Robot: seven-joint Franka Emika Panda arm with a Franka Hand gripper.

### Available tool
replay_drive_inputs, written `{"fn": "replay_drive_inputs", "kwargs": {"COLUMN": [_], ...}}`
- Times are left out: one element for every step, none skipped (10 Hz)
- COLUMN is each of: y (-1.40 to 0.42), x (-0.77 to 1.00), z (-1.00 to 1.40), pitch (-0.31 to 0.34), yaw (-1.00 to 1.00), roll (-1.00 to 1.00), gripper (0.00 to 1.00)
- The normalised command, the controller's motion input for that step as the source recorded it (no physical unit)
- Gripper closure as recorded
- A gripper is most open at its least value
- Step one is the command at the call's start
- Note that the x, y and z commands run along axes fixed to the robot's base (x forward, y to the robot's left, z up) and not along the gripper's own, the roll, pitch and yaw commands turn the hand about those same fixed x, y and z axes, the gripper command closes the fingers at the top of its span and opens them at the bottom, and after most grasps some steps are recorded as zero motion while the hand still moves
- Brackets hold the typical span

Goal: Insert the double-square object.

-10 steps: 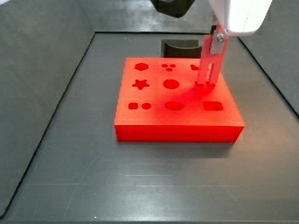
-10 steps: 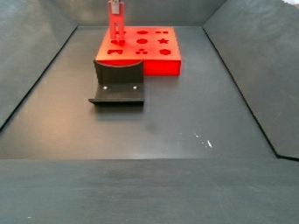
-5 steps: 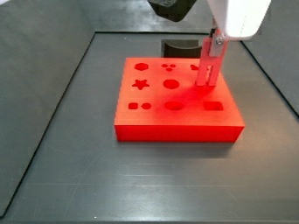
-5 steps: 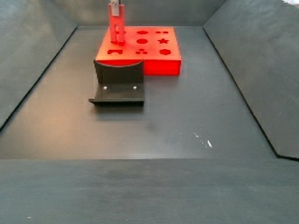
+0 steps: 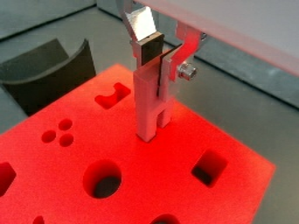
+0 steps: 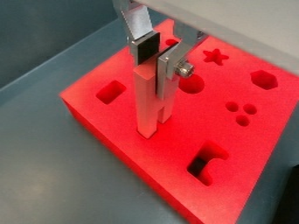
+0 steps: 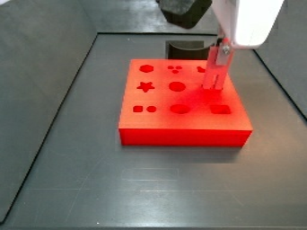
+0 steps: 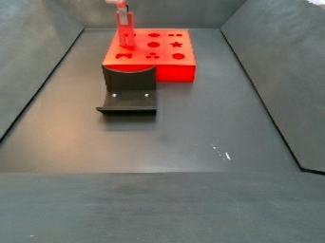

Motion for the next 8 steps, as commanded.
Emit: {"fn": "replay_drive_inputs", "kwargs": {"y": [-0.02,0.0,0.0,-0.06,-0.08,0.03,0.0,0.0], "x": [-0.13,-0.02,-0.1,0.0,0.13,0.0,0.0,0.0], "z": [-0.64,-0.72,-0.82,-0.67,-0.62,-0.17,0.0,0.0], "pitch": [0.107,0.147,0.113,0.05,0.027,0.003,0.0,0.0], "yaw": [0.0,0.0,0.0,0.0,-0.03,0.0,0.0,0.0], "roll": [0.15,0.16,0.11,0.02,0.0,-0.02,0.0,0.0], "gripper": [1.0,1.0,1.0,1.0,1.0,1.0,1.0,1.0]}}
